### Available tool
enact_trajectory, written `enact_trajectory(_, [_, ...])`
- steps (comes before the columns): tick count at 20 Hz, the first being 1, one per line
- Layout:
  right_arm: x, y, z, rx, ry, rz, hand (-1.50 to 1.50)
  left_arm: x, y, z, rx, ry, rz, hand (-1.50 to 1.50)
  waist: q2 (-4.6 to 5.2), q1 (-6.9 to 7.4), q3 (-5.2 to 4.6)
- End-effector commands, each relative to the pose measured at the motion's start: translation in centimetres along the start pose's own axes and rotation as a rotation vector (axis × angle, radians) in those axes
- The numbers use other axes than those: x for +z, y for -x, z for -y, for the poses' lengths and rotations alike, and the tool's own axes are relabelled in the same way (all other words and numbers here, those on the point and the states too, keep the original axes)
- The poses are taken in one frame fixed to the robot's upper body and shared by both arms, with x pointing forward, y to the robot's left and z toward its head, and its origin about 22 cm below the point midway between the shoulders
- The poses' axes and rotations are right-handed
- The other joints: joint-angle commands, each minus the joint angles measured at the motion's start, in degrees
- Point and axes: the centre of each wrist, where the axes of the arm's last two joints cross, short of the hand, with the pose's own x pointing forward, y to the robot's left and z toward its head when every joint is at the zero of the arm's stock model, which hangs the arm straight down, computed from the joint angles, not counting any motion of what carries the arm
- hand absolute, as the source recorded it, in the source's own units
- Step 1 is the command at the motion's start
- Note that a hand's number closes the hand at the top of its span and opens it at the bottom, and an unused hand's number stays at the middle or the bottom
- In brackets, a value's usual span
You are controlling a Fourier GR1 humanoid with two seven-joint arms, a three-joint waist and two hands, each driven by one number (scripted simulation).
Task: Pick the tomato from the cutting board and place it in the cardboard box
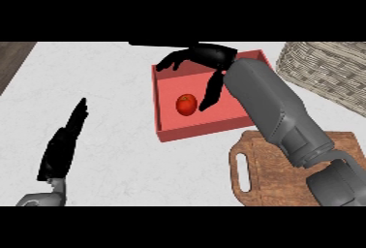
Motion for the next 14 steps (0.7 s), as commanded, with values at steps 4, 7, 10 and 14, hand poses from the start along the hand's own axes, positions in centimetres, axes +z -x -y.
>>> enact_trajectory(4, [0.1,0.7,0.0,-0.331,0.188,0.05,-1.5,0.2,0.9,-0.2,-0.013,0.007,0.002,0.0,0.12,-0.01,-0.02])
enact_trajectory(7, [2.8,1.1,2.9,-0.45,0.288,0.066,-1.5,0.9,0.9,0.5,0.018,0.012,0.004,0.0,0.55,1.08,0.01])
enact_trajectory(10, [4.0,1.2,4.1,-0.569,0.315,0.056,-1.5,0.0,-0.8,-0.5,0.001,0.016,0.043,0.0,0.72,1.55,0.05])
enact_trajectory(14, [7.8,1.3,7.1,-0.609,0.459,0.012,-1.5,-0.1,-0.8,1.4,0.011,0.038,0.045,0.0,1.58,2.32,0.05])
